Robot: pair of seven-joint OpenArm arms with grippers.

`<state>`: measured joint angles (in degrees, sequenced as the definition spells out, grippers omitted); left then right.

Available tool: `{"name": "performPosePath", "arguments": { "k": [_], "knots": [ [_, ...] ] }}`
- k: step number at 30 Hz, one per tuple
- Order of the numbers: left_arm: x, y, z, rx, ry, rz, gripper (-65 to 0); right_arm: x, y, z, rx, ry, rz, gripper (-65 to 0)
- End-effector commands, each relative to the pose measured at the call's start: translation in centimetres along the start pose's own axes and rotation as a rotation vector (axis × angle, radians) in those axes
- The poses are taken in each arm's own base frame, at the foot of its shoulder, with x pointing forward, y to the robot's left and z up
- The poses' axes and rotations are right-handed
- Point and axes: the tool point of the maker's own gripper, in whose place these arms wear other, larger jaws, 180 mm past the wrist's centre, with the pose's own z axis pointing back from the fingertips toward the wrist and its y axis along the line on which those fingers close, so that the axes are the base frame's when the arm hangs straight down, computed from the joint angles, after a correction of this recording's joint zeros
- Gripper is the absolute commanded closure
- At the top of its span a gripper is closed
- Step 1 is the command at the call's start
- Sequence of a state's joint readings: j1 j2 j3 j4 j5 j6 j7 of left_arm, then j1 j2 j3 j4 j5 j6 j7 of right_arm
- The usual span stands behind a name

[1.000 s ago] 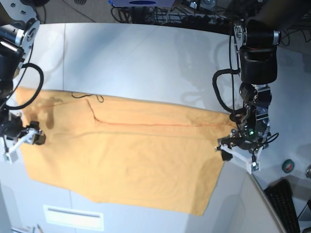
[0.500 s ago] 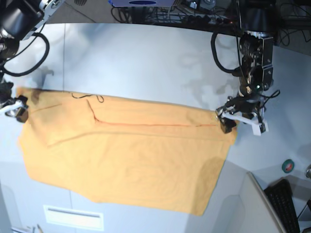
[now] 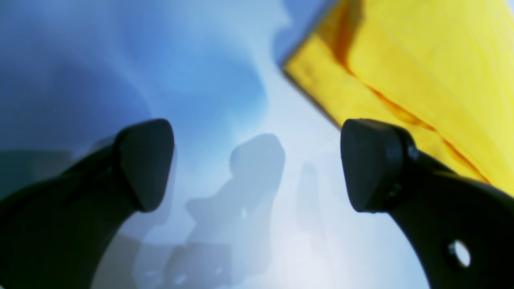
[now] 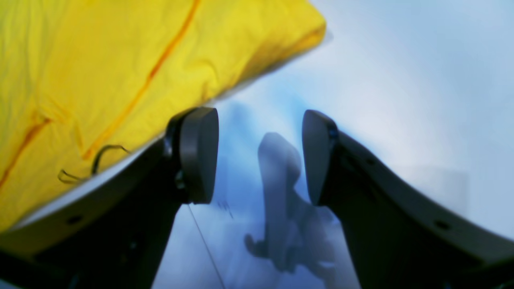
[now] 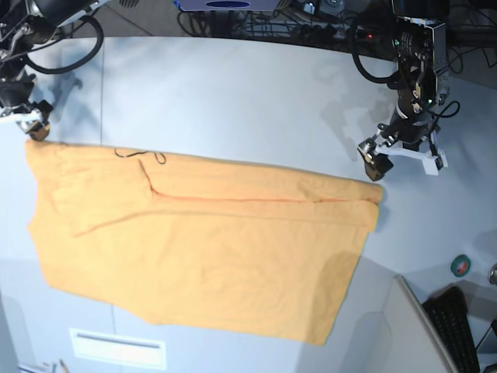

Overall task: Layout the t-shirt on the table in an organized manner, then fold the t-shirt properly
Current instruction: 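Open both grippers and lift them off the folded edge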

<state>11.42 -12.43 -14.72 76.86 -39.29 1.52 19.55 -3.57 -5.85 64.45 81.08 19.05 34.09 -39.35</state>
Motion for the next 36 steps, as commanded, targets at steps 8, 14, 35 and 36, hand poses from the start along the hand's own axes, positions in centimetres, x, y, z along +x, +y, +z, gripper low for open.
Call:
{"name": "performPosePath", "arguments": {
  "k": [8, 14, 35, 36],
  "knots": [
    [1.4, -0.3, 0.0, -0.01, -0.042, -0.004, -63.0, 0.0, -1.6, -2.9, -0.02, -0.025, -0.274, -32.6],
    [1.3, 0.1, 0.1, -0.003, -0.038, -0.008, -63.0, -2.1, -1.1, -4.9, 0.02, 0.047, -0.355, -32.9],
    [0.8, 0.2, -1.9, 0.016, -0.008, 0.026, -63.0, -1.6, 0.0, -7.4, 0.118, 0.067, -0.503, -22.8],
    [0.8, 0.2, -1.9, 0.017, -0.008, 0.027, -63.0, -1.6, 0.0, -7.4, 0.118, 0.067, -0.503, -16.1]
  ]
}}
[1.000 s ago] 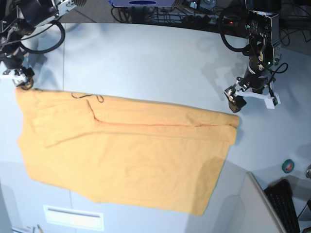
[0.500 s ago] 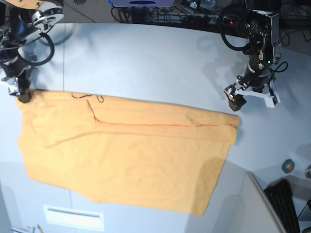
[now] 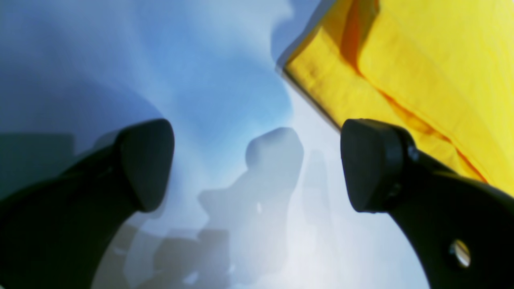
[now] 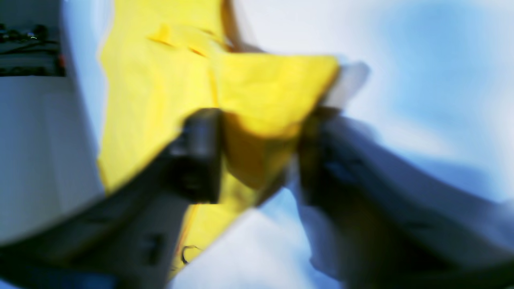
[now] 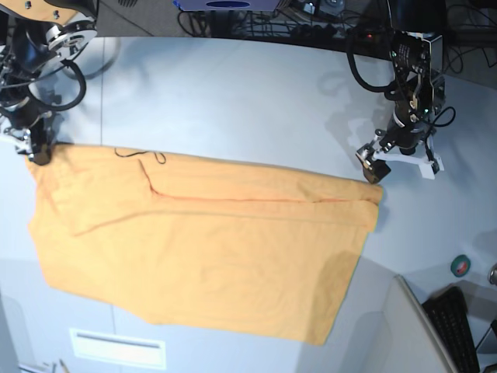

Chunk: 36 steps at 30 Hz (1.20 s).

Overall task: Layout the t-shirt on the table in an organized manner, then fold the t-shirt properly
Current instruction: 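Open both grippers and lift them off the folded edge, then grasp the folded edge corner with the left gripper and lift it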

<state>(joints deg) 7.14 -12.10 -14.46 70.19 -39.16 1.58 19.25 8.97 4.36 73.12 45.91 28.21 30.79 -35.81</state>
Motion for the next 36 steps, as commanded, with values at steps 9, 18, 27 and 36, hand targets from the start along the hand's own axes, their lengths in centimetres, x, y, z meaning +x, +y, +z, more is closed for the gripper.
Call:
{"name": "performPosePath", "arguments": {
  "k": [9, 18, 27, 36],
  "knots": [
    [1.4, 0.0, -1.1, 0.005, -0.022, 0.011, -62.9, -0.5, -0.6, 0.1, -0.036, 0.05, 0.011, 0.0],
    [1.6, -2.5, -3.5, -0.031, 0.022, -0.056, -32.1, -0.3, -0.8, 0.2, -0.038, 0.049, 0.014, 0.0],
    [1.8, -2.8, -4.7, -0.023, 0.038, -0.027, -30.6, -0.4, -0.9, 0.3, -0.041, 0.05, 0.014, 0.0],
    [1.0, -1.9, -4.7, 0.008, 0.036, 0.066, -29.9, -0.4, -0.9, 0.3, -0.041, 0.05, 0.014, 0.0]
  ]
}}
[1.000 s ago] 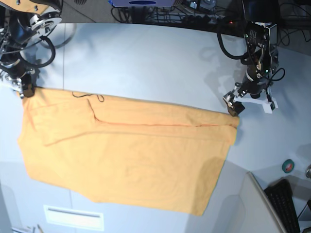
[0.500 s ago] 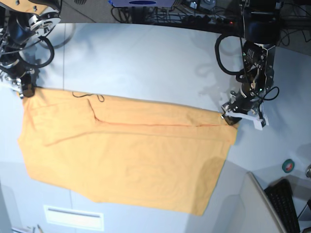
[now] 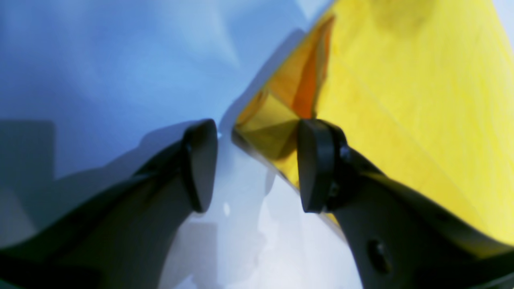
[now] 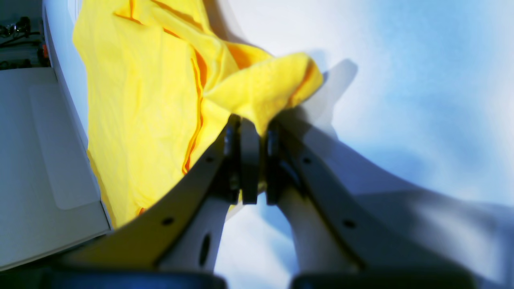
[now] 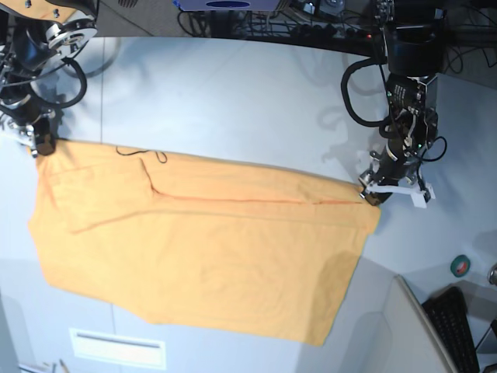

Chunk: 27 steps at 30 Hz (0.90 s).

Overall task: Layout the t-shirt on the table in an organized manner, then fold the t-shirt properly
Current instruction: 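Grasp the folded edge corner with the left gripper and lift it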

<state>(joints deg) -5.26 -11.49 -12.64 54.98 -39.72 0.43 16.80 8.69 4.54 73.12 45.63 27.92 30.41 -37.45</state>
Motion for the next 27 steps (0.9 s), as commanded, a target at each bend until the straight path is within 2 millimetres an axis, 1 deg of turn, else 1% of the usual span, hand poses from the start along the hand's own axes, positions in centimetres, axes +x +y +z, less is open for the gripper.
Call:
{"name": "performPosePath", "arguments": {
  "k": [1, 4, 7, 9, 10, 12, 14, 18, 20, 22, 23, 25, 27],
  "knots": [
    [-0.4, -0.1, -0.2, 0.011, 0.033, -0.012, -29.6, 0.3, -0.5, 0.2, -0.028, 0.015, 0.016, 0.0],
    [-1.1, -0.9, -0.3, -0.007, 0.052, -0.04, -29.5, 0.3, -0.5, 0.2, -0.028, 0.015, 0.016, 0.0],
    [-1.4, -1.0, -0.3, -0.008, 0.057, -0.04, -28.5, 0.3, -0.5, 0.2, -0.028, 0.015, 0.016, 0.0],
    [-1.4, -1.0, -0.3, -0.008, 0.057, -0.04, -22.1, 0.2, -0.5, 0.2, -0.03, 0.016, 0.016, 0.0],
    [-1.4, -1.0, -0.3, -0.008, 0.057, -0.04, -17.9, 0.2, -0.5, 0.2, -0.03, 0.016, 0.016, 0.0],
    [-1.3, -0.9, -0.3, -0.006, 0.056, -0.042, -7.6, 0.4, -0.6, 0.2, -0.031, 0.014, 0.018, 0.0],
    [-1.3, -0.9, -0.3, -0.006, 0.056, -0.042, 0.0, 0.7, -0.6, 0.3, -0.033, 0.009, 0.021, 0.0],
    [-1.4, -0.8, -0.3, -0.004, 0.058, -0.043, 0.0, 0.9, -0.6, 0.4, -0.034, 0.009, 0.023, 0.0],
    [-1.3, -1.1, -0.2, -0.013, 0.056, -0.051, 0.0, 0.8, -0.6, 0.5, -0.034, 0.022, 0.03, 0.0],
    [-0.9, -1.7, 0.0, -0.027, 0.042, -0.057, 0.0, 0.7, -0.4, 0.6, -0.034, 0.047, 0.04, 0.0],
    [-0.5, -2.1, 0.1, -0.038, 0.037, -0.062, 0.0, 1.0, -0.2, 0.8, -0.035, 0.048, 0.052, 0.0],
    [-0.4, -2.9, 0.4, -0.057, 0.069, -0.069, 0.0, 2.1, 0.3, 1.5, -0.038, 0.037, 0.089, 0.0],
    [0.2, -4.3, 0.7, -0.087, 0.088, -0.079, 0.0, 3.1, 1.0, 2.2, -0.041, 0.029, 0.128, 0.0]
  ]
}}
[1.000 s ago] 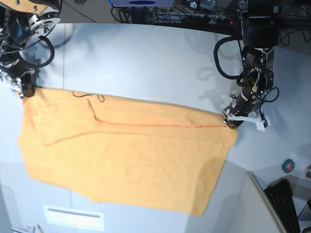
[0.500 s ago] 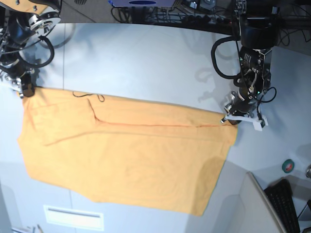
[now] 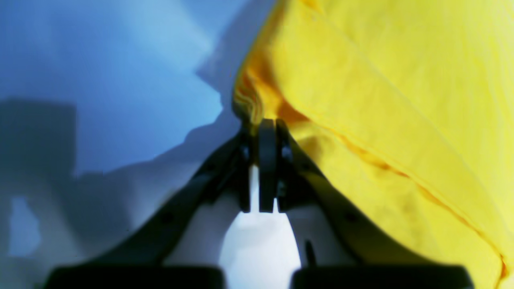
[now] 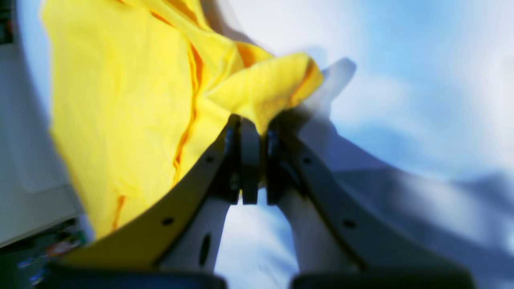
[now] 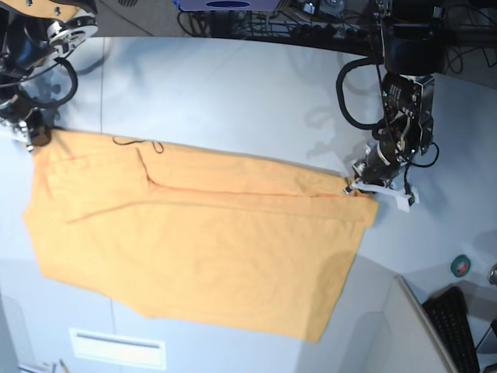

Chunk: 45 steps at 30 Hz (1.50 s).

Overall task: Layout the t-shirt on the table in an organized manner, then fold the t-shirt properly
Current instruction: 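Grasp the folded edge corner with the left gripper and lift it, then pull the shirt corner with the left gripper, unfolding the shirt flat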

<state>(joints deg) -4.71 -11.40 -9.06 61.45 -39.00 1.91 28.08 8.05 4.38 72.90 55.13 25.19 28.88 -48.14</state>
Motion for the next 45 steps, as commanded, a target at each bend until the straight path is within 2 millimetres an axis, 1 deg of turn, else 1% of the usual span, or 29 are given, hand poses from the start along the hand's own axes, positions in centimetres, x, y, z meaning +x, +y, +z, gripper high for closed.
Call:
{"name": "performPosePath", "arguments": {
  "k": [1, 2, 4, 6, 9, 10, 12, 13, 15, 16, 18, 20, 22, 23, 26, 27, 31, 32, 34, 36, 37, 39, 42, 45],
  "knots": [
    [2.9, -1.7, 0.4, -0.041, -0.069, -0.016, 0.0, 2.7, 1.1, 0.7, 0.021, -0.056, 0.032, 0.0],
    [3.4, -2.2, 0.7, -0.054, -0.073, -0.022, 0.0, 3.0, 1.3, 1.0, 0.013, -0.052, 0.034, 0.0],
    [5.0, -4.0, 1.6, -0.095, -0.109, -0.044, 0.0, 4.4, 2.3, 1.7, -0.001, -0.06, 0.025, 0.0],
    [7.1, -6.3, 2.5, -0.143, -0.146, -0.064, 0.0, 5.7, 3.5, 2.2, 0.0, -0.065, 0.022, 0.0],
    [9.7, -9.5, 3.4, -0.204, -0.15, -0.092, 0.0, 8.0, 6.7, 2.8, 0.032, -0.081, 0.021, 0.0],
    [10.5, -10.4, 3.6, -0.22, -0.156, -0.099, 0.0, 8.6, 7.9, 2.9, 0.044, -0.084, 0.015, 0.0],
    [12.6, -12.2, 4.3, -0.251, -0.181, -0.112, 0.0, 10.8, 10.6, 3.4, 0.056, -0.082, 0.02, 0.0],
    [13.5, -13.0, 4.6, -0.265, -0.194, -0.114, 0.0, 11.4, 11.7, 3.6, 0.062, -0.077, 0.007, 0.0],
    [15.4, -13.6, 5.1, -0.252, -0.22, -0.08, 0.0, 12.9, 14.1, 3.8, 0.087, -0.082, -0.028, 0.0],
    [16.2, -13.8, 5.4, -0.244, -0.235, -0.061, 0.0, 13.7, 14.8, 4.0, 0.098, -0.093, -0.055, 0.0],
    [17.2, -13.9, 5.6, -0.235, -0.252, -0.044, 0.0, 15.1, 15.7, 4.4, 0.107, -0.113, -0.111, 0.0],
    [17.3, -13.9, 5.6, -0.234, -0.253, -0.045, 0.0, 16.1, 16.0, 4.9, 0.104, -0.13, -0.143, 0.0],
    [16.7, -13.5, 5.5, -0.228, -0.241, -0.045, 0.0, 16.1, 15.8, 5.0, 0.101, -0.124, -0.134, 0.0],
    [15.8, -12.9, 5.2, -0.216, -0.223, -0.044, 0.0, 15.7, 15.2, 4.9, 0.091, -0.118, -0.129, 0.0],
    [12.5, -10.9, 4.8, -0.183, -0.169, -0.046, 0.0, 13.9, 12.6, 4.7, 0.04, -0.087, -0.084, 0.0],
    [10.9, -10.0, 4.8, -0.169, -0.148, -0.05, 0.0, 13.1, 11.3, 4.6, 0.014, -0.072, -0.061, 0.0],
    [5.4, -6.7, 5.3, -0.115, -0.063, -0.064, 0.0, 10.1, 7.1, 4.3, -0.054, -0.035, 0.016, 0.0],
    [3.9, -5.7, 5.4, -0.097, -0.036, -0.063, 0.0, 9.5, 5.8, 4.3, -0.076, -0.033, 0.024, 0.0],
    [2.0, -4.3, 5.5, -0.071, -0.008, -0.061, 0.0, 8.5, 3.6, 4.2, -0.108, -0.032, 0.035, 0.0],
    [0.8, -3.0, 5.8, -0.048, -0.006, -0.06, 0.0, 7.3, 1.7, 3.9, -0.133, -0.018, 0.033, 0.0],
    [0.6, -2.1, 6.0, -0.03, -0.009, -0.07, 0.0, 6.6, 0.6, 3.9, -0.147, -0.009, 0.034, 0.0],
    [-0.2, -0.9, 6.3, -0.008, -0.004, -0.079, 0.0, 5.6, -1.0, 3.9, -0.167, 0.002, 0.039, 0.0],
    [-1.5, 0.2, 6.6, 0.013, 0.02, -0.08, 0.0, 4.5, -2.7, 4.3, -0.187, 0.005, 0.062, 0.0],
    [-3.1, 1.7, 7.1, 0.04, 0.054, -0.087, 0.0, 3.5, -3.7, 4.8, -0.197, 0.028, 0.093, 0.0]
  ]
}}
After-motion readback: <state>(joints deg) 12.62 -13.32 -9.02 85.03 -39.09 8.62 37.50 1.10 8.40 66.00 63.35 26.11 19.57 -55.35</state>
